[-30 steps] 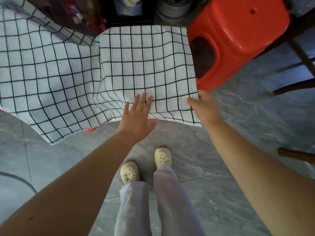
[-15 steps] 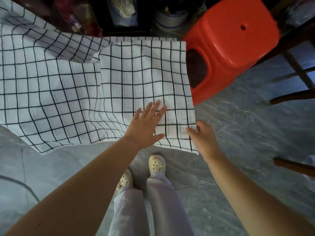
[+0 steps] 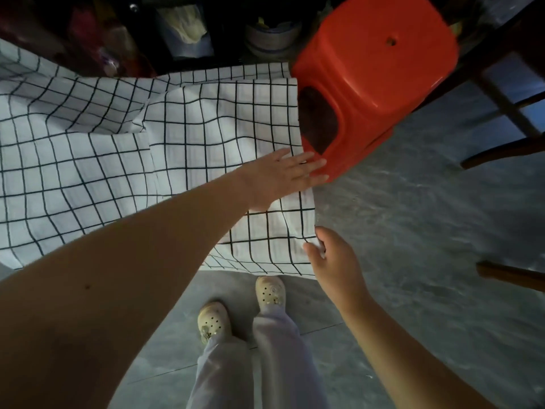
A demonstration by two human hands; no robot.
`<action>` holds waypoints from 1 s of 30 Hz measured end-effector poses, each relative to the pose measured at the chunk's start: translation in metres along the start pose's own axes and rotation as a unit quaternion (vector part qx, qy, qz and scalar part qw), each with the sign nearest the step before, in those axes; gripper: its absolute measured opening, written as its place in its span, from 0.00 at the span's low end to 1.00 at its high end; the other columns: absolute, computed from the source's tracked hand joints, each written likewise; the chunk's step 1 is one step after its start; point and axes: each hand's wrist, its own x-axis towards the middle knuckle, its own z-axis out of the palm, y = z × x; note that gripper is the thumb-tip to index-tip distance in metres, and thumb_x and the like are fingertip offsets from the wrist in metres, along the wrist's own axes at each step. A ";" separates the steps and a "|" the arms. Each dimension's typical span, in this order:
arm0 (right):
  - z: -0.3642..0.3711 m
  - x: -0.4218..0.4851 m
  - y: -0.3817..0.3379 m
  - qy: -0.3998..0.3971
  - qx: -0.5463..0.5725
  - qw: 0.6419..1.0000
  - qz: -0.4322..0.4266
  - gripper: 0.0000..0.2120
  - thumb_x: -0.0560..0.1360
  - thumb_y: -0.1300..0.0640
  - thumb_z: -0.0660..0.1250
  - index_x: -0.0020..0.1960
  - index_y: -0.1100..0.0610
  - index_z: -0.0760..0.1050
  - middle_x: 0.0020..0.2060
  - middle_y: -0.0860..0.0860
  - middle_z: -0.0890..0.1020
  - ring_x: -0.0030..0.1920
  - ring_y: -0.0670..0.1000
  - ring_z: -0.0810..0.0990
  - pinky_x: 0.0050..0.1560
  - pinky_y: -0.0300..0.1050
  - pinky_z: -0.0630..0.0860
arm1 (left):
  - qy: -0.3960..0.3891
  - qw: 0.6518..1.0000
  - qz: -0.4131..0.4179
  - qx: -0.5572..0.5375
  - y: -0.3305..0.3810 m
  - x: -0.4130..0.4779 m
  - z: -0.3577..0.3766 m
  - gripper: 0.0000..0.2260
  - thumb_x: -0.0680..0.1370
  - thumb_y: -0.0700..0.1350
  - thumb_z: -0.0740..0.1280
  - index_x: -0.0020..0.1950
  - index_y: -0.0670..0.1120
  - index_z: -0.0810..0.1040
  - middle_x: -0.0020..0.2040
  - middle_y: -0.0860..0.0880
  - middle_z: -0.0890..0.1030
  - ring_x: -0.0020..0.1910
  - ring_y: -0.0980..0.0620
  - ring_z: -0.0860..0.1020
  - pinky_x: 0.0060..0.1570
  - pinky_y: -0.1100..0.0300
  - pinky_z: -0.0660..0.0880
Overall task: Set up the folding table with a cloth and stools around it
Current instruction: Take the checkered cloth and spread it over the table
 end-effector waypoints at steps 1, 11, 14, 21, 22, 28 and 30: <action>-0.002 0.000 0.003 0.000 -0.001 1.000 -0.003 0.08 0.75 0.62 0.66 0.40 0.54 0.68 0.27 0.42 0.62 0.30 0.41 0.69 0.32 0.35 0.63 | -0.025 0.999 0.021 0.025 -0.003 0.005 -0.005 0.49 0.72 0.38 0.68 0.75 0.52 0.32 0.76 0.48 0.31 0.76 0.47 0.36 0.75 0.46 0.48; -0.037 0.015 0.025 -0.055 0.048 0.997 0.040 0.06 0.75 0.58 0.64 0.40 0.53 0.70 0.29 0.45 0.70 0.30 0.41 0.71 0.31 0.33 0.64 | -0.052 0.995 0.004 -0.086 -0.004 0.024 -0.017 0.13 0.77 0.48 0.61 0.61 0.50 0.74 0.58 0.52 0.77 0.60 0.49 0.73 0.63 0.50 0.68; -0.049 0.029 0.023 -0.137 0.163 0.973 0.088 0.02 0.76 0.52 0.66 0.48 0.48 0.75 0.38 0.44 0.79 0.39 0.41 0.77 0.43 0.37 0.72 | -0.034 0.991 -0.014 -0.130 0.000 0.015 -0.012 0.13 0.77 0.46 0.61 0.61 0.48 0.74 0.55 0.51 0.78 0.57 0.48 0.74 0.60 0.49 0.68; -0.043 0.096 -0.016 -0.079 0.251 0.952 0.158 0.17 0.76 0.40 0.61 0.54 0.50 0.78 0.54 0.49 0.82 0.56 0.50 0.80 0.63 0.56 0.74 | 0.033 0.985 -0.008 -0.167 0.016 -0.018 0.002 0.17 0.74 0.45 0.66 0.63 0.49 0.75 0.60 0.49 0.77 0.61 0.46 0.72 0.66 0.51 0.63; -0.038 0.108 -0.027 -0.079 0.241 0.953 0.167 0.15 0.77 0.42 0.61 0.50 0.51 0.79 0.51 0.52 0.83 0.55 0.52 0.81 0.62 0.57 0.74 | 0.052 0.985 0.003 -0.163 0.019 -0.023 0.005 0.17 0.73 0.45 0.69 0.61 0.49 0.76 0.58 0.49 0.78 0.59 0.46 0.74 0.64 0.51 0.65; 0.000 0.156 -0.074 -0.097 0.189 0.962 0.171 0.14 0.78 0.49 0.63 0.42 0.58 0.78 0.38 0.53 0.80 0.37 0.47 0.76 0.38 0.39 0.71 | 0.136 0.976 0.048 -0.165 0.036 -0.052 0.027 0.14 0.64 0.40 0.70 0.49 0.47 0.79 0.51 0.46 0.82 0.51 0.44 0.80 0.56 0.50 0.74; 0.010 0.165 -0.078 -0.076 0.189 0.959 0.197 0.10 0.77 0.51 0.65 0.40 0.55 0.75 0.33 0.47 0.75 0.34 0.43 0.72 0.31 0.33 0.67 | 0.150 0.973 0.049 -0.168 0.041 -0.058 0.034 0.14 0.65 0.38 0.66 0.49 0.47 0.79 0.52 0.46 0.82 0.53 0.44 0.79 0.58 0.50 0.74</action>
